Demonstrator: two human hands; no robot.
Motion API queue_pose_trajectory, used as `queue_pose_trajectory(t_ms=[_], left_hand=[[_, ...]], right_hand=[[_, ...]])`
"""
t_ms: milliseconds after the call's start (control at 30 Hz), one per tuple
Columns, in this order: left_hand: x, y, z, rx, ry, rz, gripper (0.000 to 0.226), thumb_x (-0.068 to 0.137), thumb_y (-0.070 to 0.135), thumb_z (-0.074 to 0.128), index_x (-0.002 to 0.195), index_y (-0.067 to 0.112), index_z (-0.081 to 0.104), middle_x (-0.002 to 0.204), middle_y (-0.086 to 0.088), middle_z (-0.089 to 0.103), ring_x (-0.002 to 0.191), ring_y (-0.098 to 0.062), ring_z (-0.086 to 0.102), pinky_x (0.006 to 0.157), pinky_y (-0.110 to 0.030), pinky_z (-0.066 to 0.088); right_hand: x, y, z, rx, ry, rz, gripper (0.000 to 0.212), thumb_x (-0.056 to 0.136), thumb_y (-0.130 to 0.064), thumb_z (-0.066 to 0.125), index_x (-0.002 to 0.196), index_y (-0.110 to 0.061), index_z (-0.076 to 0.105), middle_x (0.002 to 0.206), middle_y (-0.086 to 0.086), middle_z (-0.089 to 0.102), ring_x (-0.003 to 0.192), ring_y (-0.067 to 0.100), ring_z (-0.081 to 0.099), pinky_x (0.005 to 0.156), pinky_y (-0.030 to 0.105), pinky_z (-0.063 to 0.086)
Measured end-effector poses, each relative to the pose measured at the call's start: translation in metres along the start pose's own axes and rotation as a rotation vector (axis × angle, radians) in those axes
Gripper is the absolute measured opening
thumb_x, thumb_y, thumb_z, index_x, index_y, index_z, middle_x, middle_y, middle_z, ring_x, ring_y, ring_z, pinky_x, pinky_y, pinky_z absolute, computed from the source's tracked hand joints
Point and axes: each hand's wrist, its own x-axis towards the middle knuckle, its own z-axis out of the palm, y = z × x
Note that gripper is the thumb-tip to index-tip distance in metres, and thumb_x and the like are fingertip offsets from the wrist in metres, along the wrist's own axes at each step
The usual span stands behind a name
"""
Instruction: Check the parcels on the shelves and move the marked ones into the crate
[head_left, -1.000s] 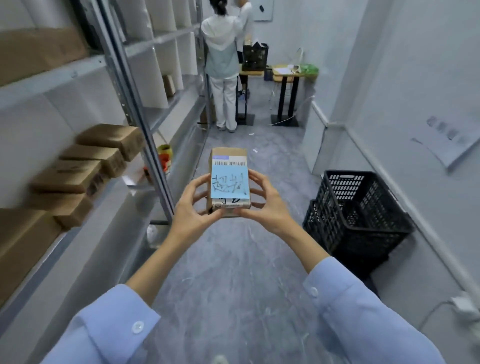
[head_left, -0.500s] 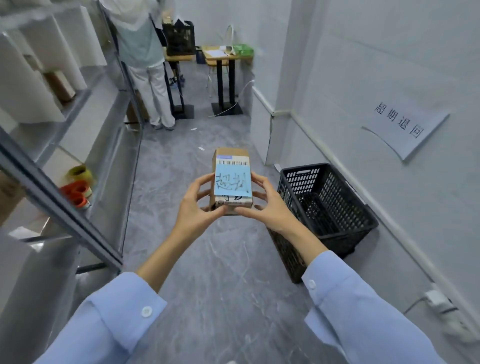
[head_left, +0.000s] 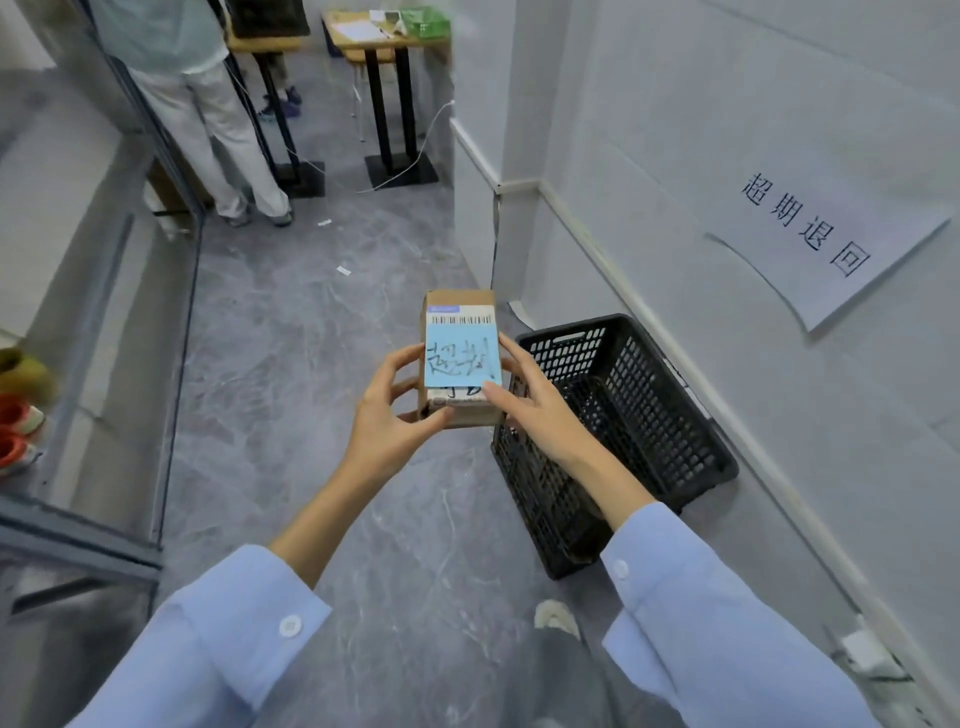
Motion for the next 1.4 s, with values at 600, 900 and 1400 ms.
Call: queue_pose_trajectory(t_ms=[600,900,1400], left_hand=[[0.169,-0.172,0.186,0.615,-0.212,-0.196,0.081,0.08,0.036,0.077,0.148,0.026,0.035,0.154,0.007,0.036,0.14,-0.012,0.033,0.114,-0.037,0.032],[0.197,-0.268,0.227,0.854,-0.218,-0.209,0.08,0.085,0.041,0.067,0.153,0.022,0.029,0.159,0.004,0.028,0.146,-0.019,0.025,0.119,-0.037,0.02],[0.186,-0.345,0.243,0.954,-0.181,-0.314,0.071,0.089,0.046,0.052,0.153,0.022,0.03,0.157,0.003,0.033,0.14,-0.021,0.033,0.113,-0.039,0.028]], right_hand=[[0.164,0.23,-0.219,0.116,0.058,0.432,0.057,0.099,-0.012,0.054,0.147,-0.033,0.033,0.138,-0.009,0.047,0.133,0.012,0.045,0.088,0.022,0.05],[0.172,0.377,-0.255,0.035,0.096,0.645,0.057,0.099,-0.011,0.054,0.15,-0.027,0.032,0.137,-0.011,0.042,0.128,0.013,0.047,0.073,0.012,0.048],[0.195,0.523,-0.225,-0.022,-0.051,0.828,0.056,0.099,-0.013,0.056,0.149,-0.026,0.033,0.153,0.002,0.034,0.142,0.019,0.032,0.103,0.032,0.039]])
